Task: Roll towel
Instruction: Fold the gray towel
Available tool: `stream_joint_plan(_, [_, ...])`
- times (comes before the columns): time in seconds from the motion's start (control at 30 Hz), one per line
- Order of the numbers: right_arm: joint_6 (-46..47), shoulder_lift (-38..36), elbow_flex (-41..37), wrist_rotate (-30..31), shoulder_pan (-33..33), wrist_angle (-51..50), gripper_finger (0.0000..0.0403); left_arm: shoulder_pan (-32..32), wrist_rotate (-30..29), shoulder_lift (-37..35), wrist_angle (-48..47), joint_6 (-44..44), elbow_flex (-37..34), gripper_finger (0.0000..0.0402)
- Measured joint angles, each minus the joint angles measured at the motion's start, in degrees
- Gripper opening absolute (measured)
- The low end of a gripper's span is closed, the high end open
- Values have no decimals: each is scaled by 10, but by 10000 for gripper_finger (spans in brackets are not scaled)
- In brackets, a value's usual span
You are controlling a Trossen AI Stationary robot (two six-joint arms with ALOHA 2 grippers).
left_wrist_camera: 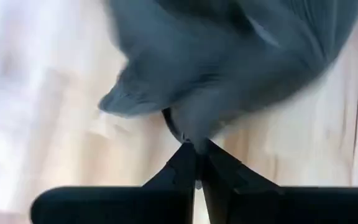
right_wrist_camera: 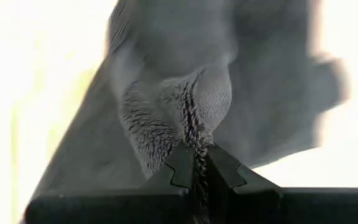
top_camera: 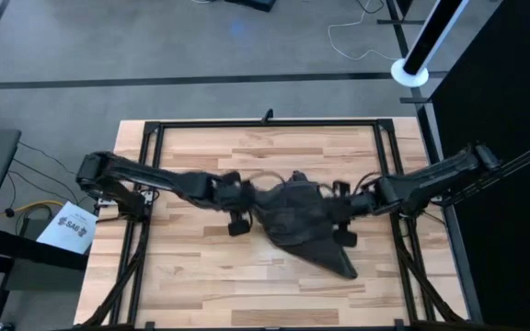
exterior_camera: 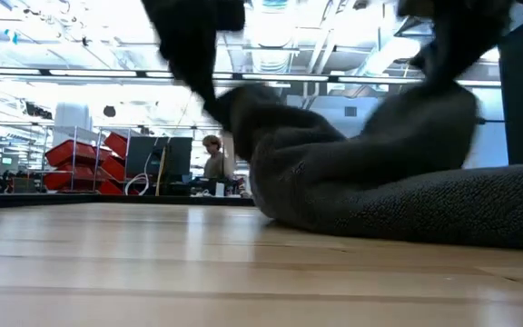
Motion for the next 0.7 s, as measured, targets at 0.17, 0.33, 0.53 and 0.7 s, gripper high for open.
stream_joint_plan(0.17, [-89, -63, 105, 168, -40, -1, 7, 36, -93, -88, -25, 46, 113, 0])
stream_joint_plan(0.33, [-237, -89, 211, 194, -69, 75, 7, 72, -112, -141, -11, 109, 212, 0])
stream_joint_plan(0.53, [-291, -87, 286, 206, -62, 93, 7, 74, -159, -167, -29, 144, 285, 0])
stream_joint_plan(0.7, [-132, -88, 288, 107, -29, -77, 7, 58, -107, -172, -176, 40, 285, 0])
